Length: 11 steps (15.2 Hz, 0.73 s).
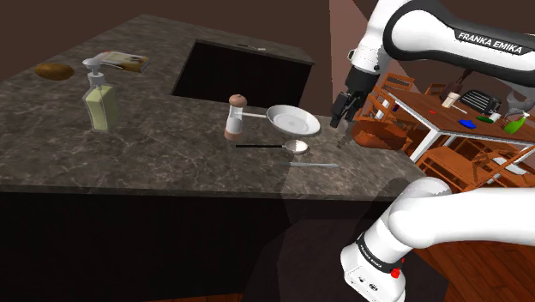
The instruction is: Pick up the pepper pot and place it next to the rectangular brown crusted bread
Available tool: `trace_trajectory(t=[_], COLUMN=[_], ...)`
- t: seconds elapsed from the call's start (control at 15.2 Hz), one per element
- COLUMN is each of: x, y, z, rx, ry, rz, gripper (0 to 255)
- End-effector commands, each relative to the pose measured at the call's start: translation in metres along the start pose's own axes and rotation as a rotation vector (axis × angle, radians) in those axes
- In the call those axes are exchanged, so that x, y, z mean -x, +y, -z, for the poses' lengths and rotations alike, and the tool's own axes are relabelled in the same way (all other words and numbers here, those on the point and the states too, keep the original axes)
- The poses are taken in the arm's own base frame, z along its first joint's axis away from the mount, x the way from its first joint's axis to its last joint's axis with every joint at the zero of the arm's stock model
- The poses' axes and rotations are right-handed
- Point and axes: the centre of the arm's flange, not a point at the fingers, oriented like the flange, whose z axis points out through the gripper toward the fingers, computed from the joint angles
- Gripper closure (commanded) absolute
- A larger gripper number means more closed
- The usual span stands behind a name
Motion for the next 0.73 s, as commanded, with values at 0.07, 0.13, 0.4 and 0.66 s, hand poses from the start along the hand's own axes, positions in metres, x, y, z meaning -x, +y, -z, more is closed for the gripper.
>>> trace_trajectory(t=[0.07, 0.13, 0.4, 0.66], x=[-0.013, -0.026, -0.077, -0.128], y=[-0.002, -0.004, -0.013, -0.023], z=[-0.002, -0.004, -0.011, -0.018], rx=[-0.004, -0.007, -0.021, -0.036], ry=[0.000, 0.000, 0.000, 0.000], rz=[0.004, 0.009, 0.026, 0.043], gripper=[0, 0, 0, 0])
